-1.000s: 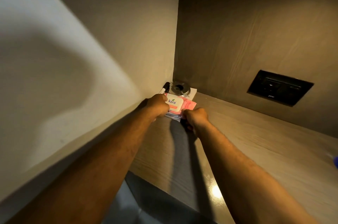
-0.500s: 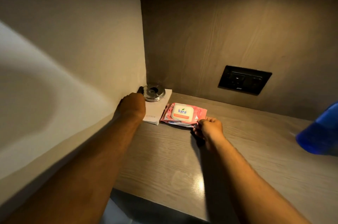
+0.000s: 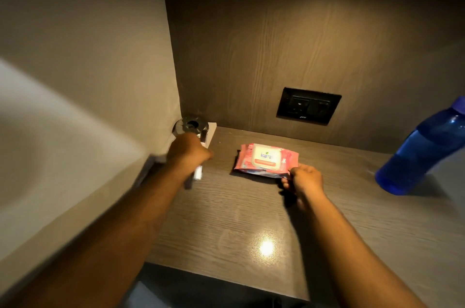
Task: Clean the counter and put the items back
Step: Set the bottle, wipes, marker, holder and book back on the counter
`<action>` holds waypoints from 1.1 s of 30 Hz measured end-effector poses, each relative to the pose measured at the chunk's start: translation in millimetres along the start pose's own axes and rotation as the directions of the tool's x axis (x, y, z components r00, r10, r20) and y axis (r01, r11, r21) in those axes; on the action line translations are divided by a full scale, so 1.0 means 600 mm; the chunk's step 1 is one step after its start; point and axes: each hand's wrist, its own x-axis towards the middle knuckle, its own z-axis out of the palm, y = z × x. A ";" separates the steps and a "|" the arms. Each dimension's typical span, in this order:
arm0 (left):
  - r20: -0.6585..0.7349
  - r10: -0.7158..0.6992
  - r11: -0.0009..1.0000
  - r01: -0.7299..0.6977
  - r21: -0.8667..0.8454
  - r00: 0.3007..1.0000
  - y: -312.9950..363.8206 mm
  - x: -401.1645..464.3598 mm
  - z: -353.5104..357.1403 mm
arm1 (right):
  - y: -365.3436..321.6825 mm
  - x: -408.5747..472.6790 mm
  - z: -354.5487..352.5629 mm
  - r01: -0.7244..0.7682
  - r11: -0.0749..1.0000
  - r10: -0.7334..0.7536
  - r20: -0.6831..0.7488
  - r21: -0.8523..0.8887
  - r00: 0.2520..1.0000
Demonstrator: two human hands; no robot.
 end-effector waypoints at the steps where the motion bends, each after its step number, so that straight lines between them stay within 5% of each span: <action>1: 0.055 0.014 0.999 -0.011 -0.047 0.998 0.016 -0.010 0.012 | -0.001 0.006 -0.023 0.007 1.000 -0.007 -0.029 0.002 1.000; 10: 0.369 0.075 0.993 -0.037 -0.108 0.926 0.052 -0.066 0.091 | -0.002 0.027 -0.155 0.001 0.989 -0.026 -0.166 -0.149 0.986; 19: 0.377 0.034 0.995 0.005 -0.104 0.926 -0.015 -0.134 0.083 | 0.012 0.042 -0.135 0.056 0.837 -0.208 -0.221 -0.545 0.953; 27: 0.360 0.056 0.995 -0.022 -0.098 0.931 -0.023 -0.149 0.089 | 0.006 0.031 -0.126 -0.008 0.772 -0.225 -0.286 -0.635 0.931; 30: 0.364 0.070 0.997 -0.057 -0.047 0.929 -0.027 -0.146 0.089 | -0.005 0.013 -0.122 -0.067 0.669 -0.314 -0.364 -0.740 0.877; 33: 0.344 0.061 0.998 -0.052 -0.035 0.937 -0.033 -0.132 0.082 | -0.021 -0.008 -0.099 0.095 0.660 -0.472 -0.313 -0.745 0.824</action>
